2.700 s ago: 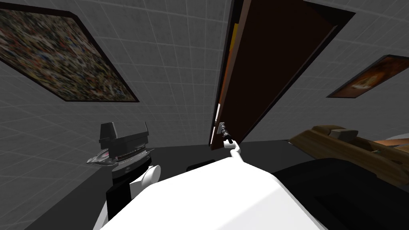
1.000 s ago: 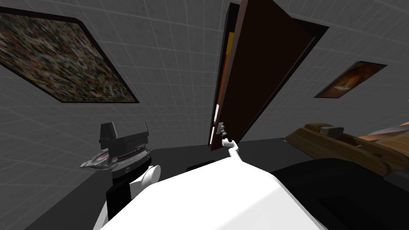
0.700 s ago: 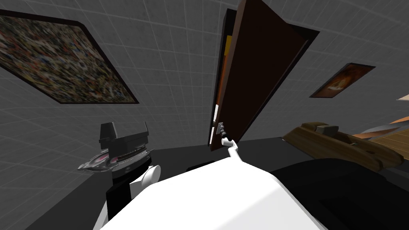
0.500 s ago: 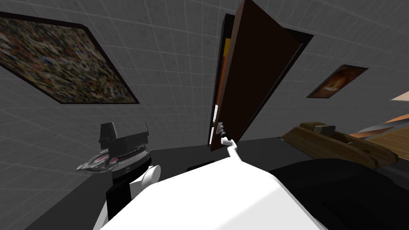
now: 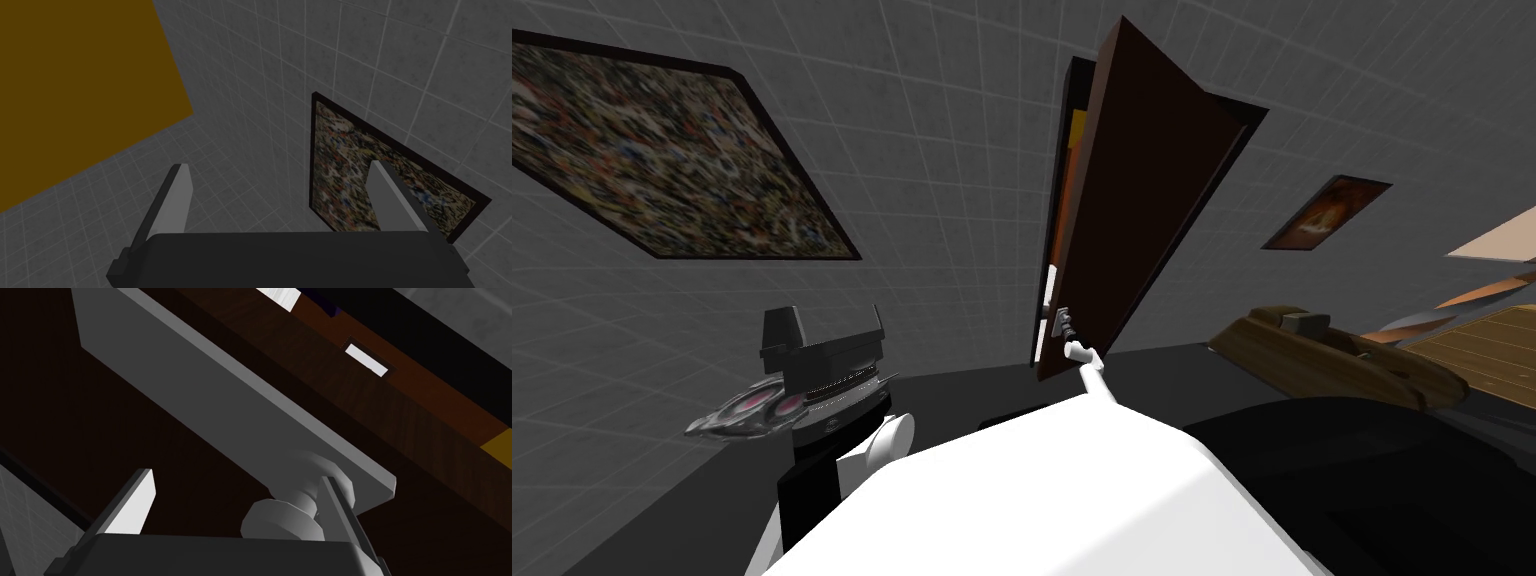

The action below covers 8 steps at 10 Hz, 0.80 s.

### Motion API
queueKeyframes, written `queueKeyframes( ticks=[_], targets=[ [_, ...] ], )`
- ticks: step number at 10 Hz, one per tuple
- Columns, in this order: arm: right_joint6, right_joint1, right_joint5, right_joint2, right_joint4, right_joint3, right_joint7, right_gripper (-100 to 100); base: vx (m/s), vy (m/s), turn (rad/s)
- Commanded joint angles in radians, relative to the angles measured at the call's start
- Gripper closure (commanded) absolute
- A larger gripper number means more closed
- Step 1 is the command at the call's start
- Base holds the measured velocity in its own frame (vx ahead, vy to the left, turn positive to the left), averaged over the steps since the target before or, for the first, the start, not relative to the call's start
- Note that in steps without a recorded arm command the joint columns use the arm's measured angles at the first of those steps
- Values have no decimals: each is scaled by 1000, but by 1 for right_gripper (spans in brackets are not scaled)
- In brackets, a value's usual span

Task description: Pull the door open

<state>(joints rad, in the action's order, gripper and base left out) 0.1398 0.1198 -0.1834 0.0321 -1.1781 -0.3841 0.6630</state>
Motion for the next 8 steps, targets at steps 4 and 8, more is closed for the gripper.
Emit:
queueKeyframes(
  ticks=[4,8],
  targets=[
    [5,-17,-12,28,33,-28,-8,100,-3,5,-9],
    [5,-17,-12,28,33,-28,-8,100,2,-1,-6]
  ],
)
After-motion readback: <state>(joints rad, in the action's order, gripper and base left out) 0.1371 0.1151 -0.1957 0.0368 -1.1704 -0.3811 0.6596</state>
